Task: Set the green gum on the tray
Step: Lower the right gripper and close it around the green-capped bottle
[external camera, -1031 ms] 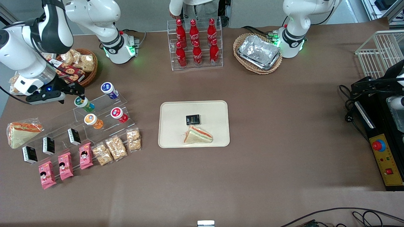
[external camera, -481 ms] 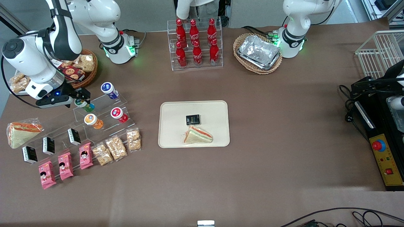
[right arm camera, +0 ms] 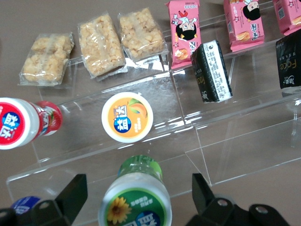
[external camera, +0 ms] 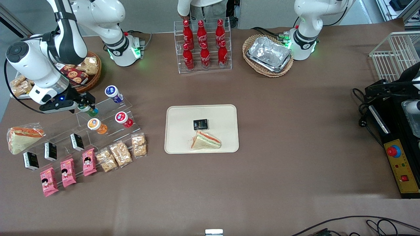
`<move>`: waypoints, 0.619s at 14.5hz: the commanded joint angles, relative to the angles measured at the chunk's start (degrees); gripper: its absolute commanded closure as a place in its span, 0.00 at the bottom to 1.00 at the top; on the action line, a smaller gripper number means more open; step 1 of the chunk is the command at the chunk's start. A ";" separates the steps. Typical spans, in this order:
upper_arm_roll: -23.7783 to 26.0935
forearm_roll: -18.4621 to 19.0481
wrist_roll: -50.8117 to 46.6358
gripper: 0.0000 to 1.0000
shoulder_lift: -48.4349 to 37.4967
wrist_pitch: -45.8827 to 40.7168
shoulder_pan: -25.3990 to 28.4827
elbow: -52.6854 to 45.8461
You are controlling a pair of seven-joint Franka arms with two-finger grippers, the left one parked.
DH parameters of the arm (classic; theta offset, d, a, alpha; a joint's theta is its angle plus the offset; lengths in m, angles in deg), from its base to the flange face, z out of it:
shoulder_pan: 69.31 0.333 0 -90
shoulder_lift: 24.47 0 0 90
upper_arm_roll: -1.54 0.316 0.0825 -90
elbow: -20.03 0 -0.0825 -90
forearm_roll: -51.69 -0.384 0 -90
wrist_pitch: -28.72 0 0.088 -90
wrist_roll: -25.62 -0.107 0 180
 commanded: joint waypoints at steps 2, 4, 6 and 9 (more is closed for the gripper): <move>-0.15 -1.00 1.14 0.07 0.15 2.06 -0.08 1.15; -0.15 -1.00 1.14 0.15 0.15 2.06 -0.08 1.15; -0.15 -1.00 1.14 0.21 0.24 2.06 -0.08 1.15; -0.15 -1.00 1.14 0.37 0.24 2.06 -0.08 1.15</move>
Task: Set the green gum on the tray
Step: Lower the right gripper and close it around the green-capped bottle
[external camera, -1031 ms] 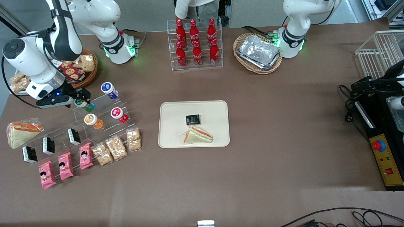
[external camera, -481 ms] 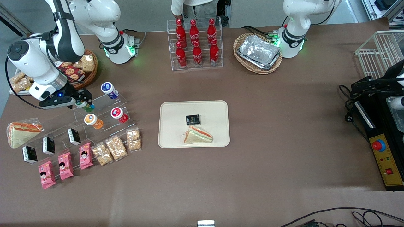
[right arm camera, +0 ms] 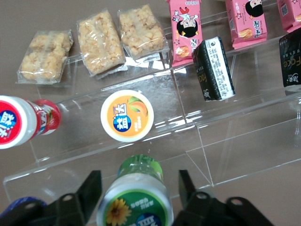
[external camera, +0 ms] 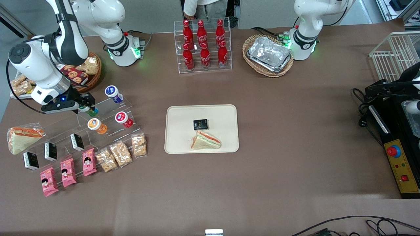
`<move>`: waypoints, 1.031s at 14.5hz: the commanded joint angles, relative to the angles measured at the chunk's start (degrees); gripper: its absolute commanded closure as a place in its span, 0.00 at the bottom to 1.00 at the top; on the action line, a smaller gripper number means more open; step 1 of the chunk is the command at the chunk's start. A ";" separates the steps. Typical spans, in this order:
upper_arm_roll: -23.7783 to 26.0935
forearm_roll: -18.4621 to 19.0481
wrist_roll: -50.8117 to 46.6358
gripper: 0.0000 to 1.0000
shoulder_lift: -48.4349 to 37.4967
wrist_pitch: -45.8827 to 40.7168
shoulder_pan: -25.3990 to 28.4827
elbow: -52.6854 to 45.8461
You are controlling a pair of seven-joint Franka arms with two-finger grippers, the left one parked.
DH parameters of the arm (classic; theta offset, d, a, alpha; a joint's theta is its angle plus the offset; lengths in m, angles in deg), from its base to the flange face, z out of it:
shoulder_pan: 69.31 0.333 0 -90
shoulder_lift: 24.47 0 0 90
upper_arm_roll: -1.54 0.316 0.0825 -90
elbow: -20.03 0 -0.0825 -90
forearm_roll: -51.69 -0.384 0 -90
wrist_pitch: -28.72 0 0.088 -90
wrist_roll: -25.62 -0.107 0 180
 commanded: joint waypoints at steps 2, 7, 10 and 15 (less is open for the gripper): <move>-0.15 -1.00 1.14 0.48 -0.08 1.46 0.01 0.71; -0.15 -1.00 1.14 0.60 0.18 1.37 0.10 0.63; -0.15 -1.00 1.14 0.73 0.27 1.37 0.10 0.54; 0.02 -1.00 0.53 0.84 0.44 0.32 0.19 -0.34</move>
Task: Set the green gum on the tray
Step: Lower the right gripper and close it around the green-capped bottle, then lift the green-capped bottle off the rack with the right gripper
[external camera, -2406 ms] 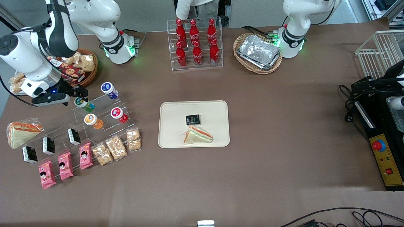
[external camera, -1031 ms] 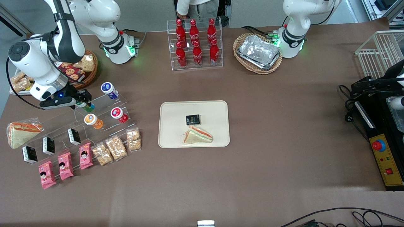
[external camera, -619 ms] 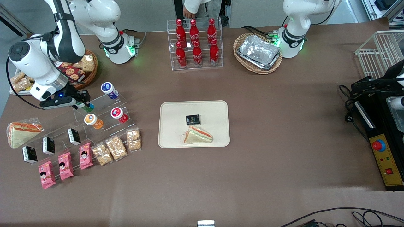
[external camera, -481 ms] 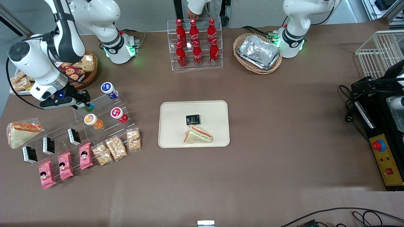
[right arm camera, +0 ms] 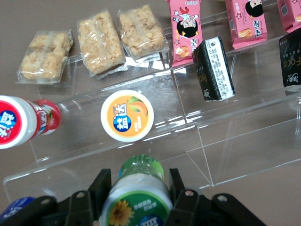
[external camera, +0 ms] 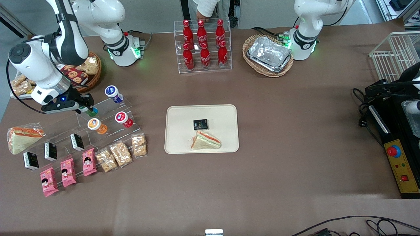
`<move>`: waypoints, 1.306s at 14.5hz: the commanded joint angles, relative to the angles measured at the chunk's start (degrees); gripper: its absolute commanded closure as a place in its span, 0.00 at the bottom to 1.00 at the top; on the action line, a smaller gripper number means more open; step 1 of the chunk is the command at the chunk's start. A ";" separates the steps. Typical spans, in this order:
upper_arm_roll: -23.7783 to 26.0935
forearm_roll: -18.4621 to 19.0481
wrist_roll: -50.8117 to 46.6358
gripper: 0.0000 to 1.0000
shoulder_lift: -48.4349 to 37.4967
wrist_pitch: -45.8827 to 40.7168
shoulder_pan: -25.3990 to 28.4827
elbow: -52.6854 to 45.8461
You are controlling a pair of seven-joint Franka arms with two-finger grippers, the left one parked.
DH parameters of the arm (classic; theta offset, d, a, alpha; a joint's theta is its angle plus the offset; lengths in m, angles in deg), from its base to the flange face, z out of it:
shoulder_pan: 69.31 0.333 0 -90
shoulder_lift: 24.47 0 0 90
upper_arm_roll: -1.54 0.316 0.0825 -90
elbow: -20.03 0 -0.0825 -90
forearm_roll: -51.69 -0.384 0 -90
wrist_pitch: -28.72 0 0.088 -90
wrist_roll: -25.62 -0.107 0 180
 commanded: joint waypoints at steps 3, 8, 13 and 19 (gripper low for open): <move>0.37 -1.00 0.34 0.84 0.70 -5.57 0.18 -5.52; 0.46 -1.08 0.17 0.84 1.06 -19.55 1.15 -16.86; 1.34 -1.26 -0.01 0.83 2.64 -33.35 1.24 -29.43; 2.04 -1.26 -8.69 0.84 3.52 -42.86 6.23 -39.20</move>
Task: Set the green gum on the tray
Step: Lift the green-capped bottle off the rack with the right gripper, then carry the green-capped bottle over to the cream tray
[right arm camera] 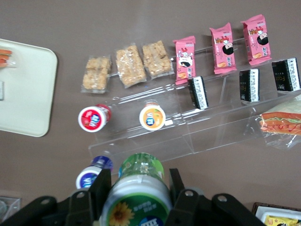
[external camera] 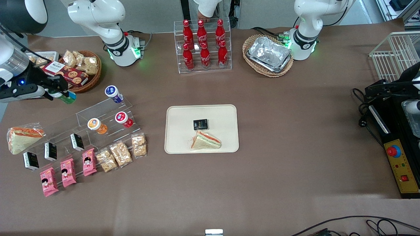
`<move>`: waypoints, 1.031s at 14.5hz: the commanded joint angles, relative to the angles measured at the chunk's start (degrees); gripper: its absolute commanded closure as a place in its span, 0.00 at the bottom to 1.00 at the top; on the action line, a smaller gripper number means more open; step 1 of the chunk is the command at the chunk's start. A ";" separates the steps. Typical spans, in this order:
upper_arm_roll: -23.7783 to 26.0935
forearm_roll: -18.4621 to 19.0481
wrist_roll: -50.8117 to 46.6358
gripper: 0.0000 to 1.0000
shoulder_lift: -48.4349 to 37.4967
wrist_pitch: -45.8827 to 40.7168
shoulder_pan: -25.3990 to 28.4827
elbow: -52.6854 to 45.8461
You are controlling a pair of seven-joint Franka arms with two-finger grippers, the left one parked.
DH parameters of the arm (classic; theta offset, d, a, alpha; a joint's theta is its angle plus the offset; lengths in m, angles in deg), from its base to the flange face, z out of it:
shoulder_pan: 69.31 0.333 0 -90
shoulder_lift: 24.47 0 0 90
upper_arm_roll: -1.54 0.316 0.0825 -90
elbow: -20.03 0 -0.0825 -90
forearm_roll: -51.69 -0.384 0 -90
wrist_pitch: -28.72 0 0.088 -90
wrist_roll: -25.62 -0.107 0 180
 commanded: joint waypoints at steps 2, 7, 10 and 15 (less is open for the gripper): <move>-0.11 -0.86 -11.18 0.84 2.52 -5.15 6.83 -6.29; -0.11 -0.86 -29.98 0.83 5.06 -4.45 18.69 -6.29; -0.11 -0.86 -40.09 0.83 8.48 -1.12 25.46 -6.20; -0.19 -0.86 -52.05 0.83 15.25 7.66 33.46 -5.15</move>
